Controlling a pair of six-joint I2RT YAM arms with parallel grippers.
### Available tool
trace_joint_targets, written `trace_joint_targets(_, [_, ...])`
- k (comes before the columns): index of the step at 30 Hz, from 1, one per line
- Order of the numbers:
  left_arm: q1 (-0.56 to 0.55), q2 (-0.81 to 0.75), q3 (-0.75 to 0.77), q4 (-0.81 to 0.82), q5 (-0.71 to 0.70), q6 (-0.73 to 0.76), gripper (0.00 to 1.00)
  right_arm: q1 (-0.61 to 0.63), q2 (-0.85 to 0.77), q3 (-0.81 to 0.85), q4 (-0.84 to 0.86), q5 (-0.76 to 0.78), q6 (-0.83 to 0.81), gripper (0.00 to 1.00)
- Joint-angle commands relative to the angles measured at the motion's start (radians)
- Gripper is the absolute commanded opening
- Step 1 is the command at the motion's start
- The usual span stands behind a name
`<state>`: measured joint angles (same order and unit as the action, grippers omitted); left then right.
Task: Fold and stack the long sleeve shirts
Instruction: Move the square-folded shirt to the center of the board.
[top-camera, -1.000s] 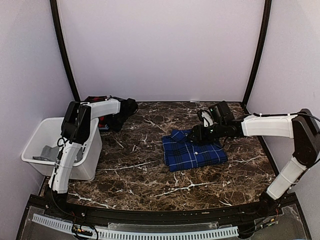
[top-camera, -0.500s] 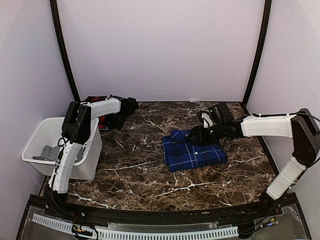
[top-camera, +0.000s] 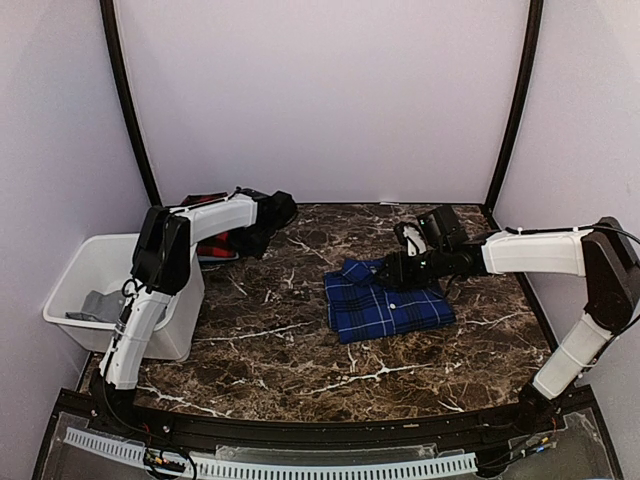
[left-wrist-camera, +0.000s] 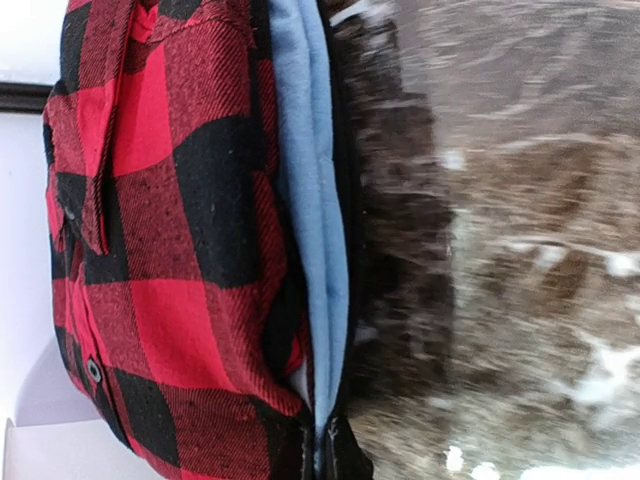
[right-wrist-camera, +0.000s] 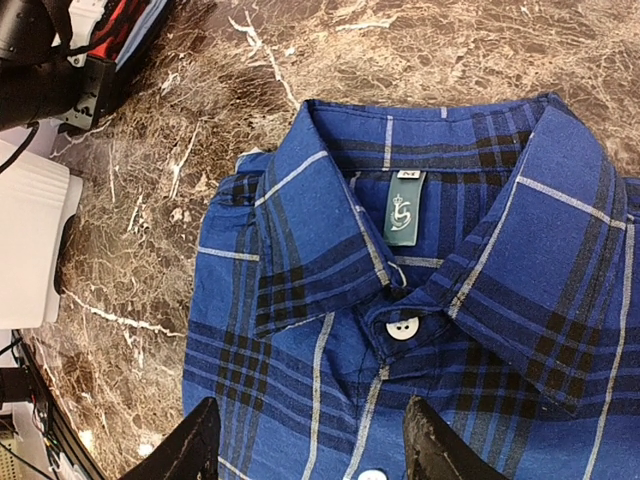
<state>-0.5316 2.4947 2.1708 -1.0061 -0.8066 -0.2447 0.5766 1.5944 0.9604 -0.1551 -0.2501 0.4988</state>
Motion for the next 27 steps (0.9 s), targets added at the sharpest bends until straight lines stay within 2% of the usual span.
trace_joint_targets(1, [-0.057,0.010,0.045,-0.028,0.069,-0.025,0.00,-0.005,-0.009,-0.015,0.023,0.017,-0.002,0.59])
trace_joint_targets(17, [-0.188,0.021,0.161,-0.001,0.316,-0.144,0.00,-0.007,-0.047,-0.021,-0.018,0.052,-0.029,0.59])
trace_joint_targets(27, [-0.243,0.024,0.223,0.092,0.468,-0.186,0.00,-0.006,-0.076,-0.037,-0.034,0.062,-0.038,0.59])
